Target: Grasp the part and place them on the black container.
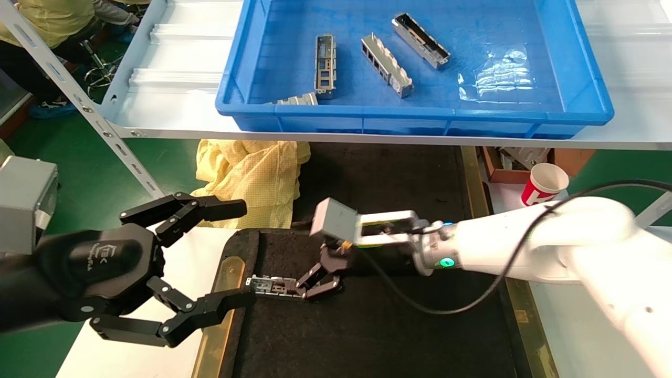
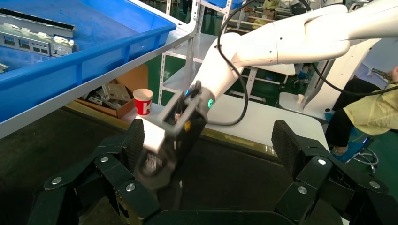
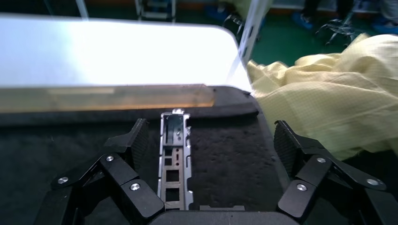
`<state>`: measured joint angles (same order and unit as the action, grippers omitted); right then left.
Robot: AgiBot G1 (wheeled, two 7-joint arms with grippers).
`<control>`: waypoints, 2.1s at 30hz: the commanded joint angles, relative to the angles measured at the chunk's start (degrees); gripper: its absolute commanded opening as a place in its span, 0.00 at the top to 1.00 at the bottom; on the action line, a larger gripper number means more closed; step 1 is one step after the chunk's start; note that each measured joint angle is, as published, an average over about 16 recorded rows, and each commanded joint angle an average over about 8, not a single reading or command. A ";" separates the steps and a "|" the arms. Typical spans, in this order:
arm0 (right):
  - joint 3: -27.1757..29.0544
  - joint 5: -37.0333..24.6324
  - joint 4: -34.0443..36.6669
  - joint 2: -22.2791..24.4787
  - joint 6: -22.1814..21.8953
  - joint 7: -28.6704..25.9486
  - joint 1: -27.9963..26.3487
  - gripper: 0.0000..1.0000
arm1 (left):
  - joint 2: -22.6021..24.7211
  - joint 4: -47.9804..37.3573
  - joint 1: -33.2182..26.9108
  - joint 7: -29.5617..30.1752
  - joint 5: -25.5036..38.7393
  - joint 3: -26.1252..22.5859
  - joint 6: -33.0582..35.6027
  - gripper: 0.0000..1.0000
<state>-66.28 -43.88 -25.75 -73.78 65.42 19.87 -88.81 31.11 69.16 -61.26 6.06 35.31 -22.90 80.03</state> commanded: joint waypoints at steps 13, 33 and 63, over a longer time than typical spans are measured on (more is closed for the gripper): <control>12.31 0.52 -11.70 9.49 4.98 -7.50 6.66 0.00 | 0.00 0.00 0.00 0.00 0.00 0.00 0.00 0.00; 30.47 1.24 -28.99 23.50 12.30 -18.57 16.51 0.00 | 0.00 0.00 0.00 0.00 0.00 0.00 0.00 0.00; 51.82 2.14 -49.26 39.92 20.95 -31.12 28.09 0.00 | -0.01 -0.01 0.01 0.00 -0.01 0.00 -0.01 0.00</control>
<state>-14.88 -41.76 -74.62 -34.17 86.19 -11.11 -60.95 31.11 69.15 -61.24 6.06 35.30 -22.89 80.01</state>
